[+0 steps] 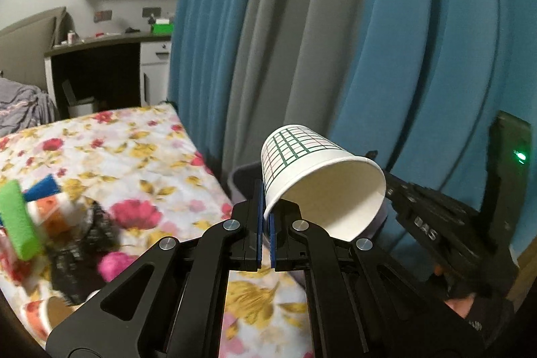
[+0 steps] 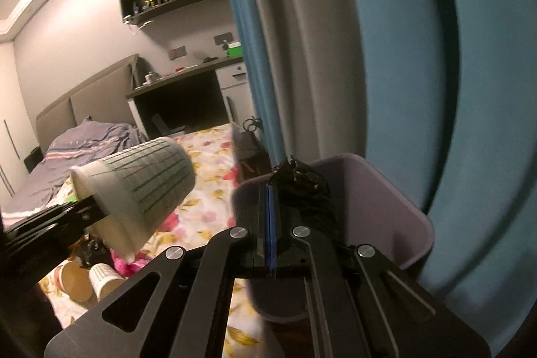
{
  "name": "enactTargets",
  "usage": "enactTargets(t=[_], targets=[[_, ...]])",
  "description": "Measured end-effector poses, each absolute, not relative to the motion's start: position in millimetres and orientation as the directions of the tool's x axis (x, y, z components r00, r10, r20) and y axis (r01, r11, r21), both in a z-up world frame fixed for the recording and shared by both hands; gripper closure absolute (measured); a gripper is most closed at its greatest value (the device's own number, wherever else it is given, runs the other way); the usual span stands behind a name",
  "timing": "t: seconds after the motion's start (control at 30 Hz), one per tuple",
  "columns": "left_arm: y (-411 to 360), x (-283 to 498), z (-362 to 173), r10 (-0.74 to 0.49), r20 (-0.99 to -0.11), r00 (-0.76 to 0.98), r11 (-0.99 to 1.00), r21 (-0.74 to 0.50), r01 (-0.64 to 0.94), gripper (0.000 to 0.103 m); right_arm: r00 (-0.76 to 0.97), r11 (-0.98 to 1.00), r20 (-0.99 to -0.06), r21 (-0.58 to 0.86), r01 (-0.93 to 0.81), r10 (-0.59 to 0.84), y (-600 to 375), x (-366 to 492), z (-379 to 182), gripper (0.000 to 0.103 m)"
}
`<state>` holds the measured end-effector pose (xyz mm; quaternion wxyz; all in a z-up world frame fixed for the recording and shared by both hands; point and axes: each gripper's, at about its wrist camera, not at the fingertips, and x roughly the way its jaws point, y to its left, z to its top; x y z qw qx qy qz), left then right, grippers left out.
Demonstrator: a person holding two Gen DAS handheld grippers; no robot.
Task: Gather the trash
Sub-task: 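Carry the grid cup and black bag to the grey bin and open both tools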
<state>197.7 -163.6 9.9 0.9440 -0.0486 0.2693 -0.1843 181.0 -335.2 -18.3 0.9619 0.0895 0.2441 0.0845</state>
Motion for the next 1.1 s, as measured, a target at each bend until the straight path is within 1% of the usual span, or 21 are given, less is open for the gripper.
enactTargets(t=[0.3, 0.5, 1.1], targets=[[-202.7, 235.7, -14.1, -0.39, -0.549, 0.739, 0.92, -0.209, 0.33, 0.101, 0.858, 0.968, -0.472, 0.229, -0.102, 0.202, -348.9, 183.1, -33.1, 0.102], [-214.1, 252.4, -27.3, -0.389, -0.579, 0.717, 0.921, -0.212, 0.328, 0.101, 0.852, 0.97, -0.484, 0.224, -0.099, 0.198, -350.3, 187.6, -37.5, 0.102], [-225.8, 280.9, -48.2, -0.408, -0.622, 0.668, 0.913, -0.254, 0.32, 0.101, 0.826, 0.97, -0.528, 0.225, -0.086, 0.196, -355.1, 203.5, -49.2, 0.102]])
